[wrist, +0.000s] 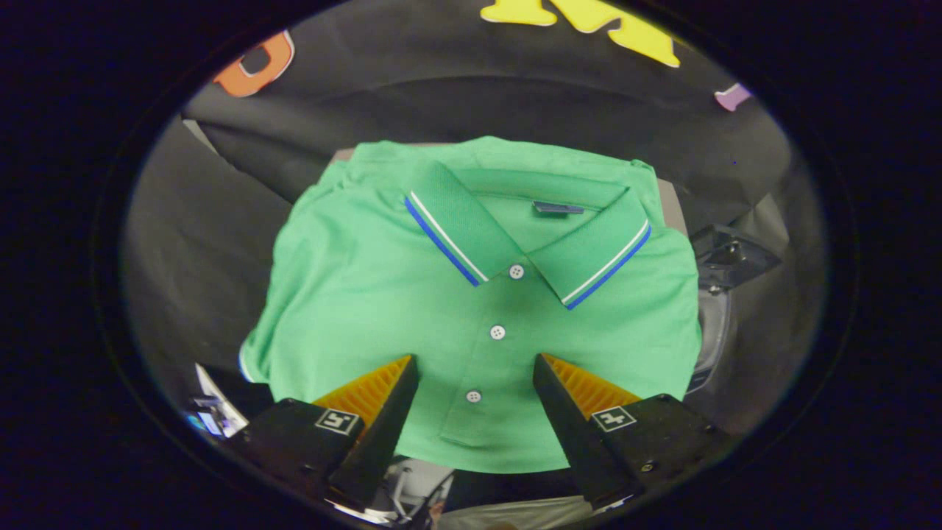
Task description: Put the clothes into the washing machine and then close the washing machine lid.
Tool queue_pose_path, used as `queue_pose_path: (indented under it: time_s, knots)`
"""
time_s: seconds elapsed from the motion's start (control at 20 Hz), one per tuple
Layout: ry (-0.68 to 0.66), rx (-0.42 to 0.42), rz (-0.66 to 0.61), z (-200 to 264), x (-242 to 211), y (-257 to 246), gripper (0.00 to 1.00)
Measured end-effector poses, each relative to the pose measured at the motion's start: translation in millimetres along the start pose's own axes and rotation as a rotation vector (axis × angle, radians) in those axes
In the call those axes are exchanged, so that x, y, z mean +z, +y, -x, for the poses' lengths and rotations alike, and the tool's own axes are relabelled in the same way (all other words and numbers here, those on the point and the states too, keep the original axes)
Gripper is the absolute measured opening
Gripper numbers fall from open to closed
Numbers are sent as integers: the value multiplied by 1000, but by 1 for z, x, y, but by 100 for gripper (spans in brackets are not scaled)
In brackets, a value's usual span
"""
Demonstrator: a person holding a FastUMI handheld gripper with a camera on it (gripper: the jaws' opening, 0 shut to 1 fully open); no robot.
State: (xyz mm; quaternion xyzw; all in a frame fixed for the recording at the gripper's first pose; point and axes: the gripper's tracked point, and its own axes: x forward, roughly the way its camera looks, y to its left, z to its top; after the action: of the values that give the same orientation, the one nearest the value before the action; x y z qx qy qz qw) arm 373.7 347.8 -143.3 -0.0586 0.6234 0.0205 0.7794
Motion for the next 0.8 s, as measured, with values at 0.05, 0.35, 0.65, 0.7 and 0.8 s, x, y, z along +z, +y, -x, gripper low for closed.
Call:
queue_pose_path:
  time_s: [0.05,0.35,0.65,0.7,0.8]
  knots:
    - [2,-9,-19,-1,2,2,99]
    - [67,-25,-122,0,10,-2,89]
    - [-7,19,-94,7,16,-13,27]
    - [-14,47,-92,6,16,-14,20]
    - [-6,91,-89,8,13,-15,8]
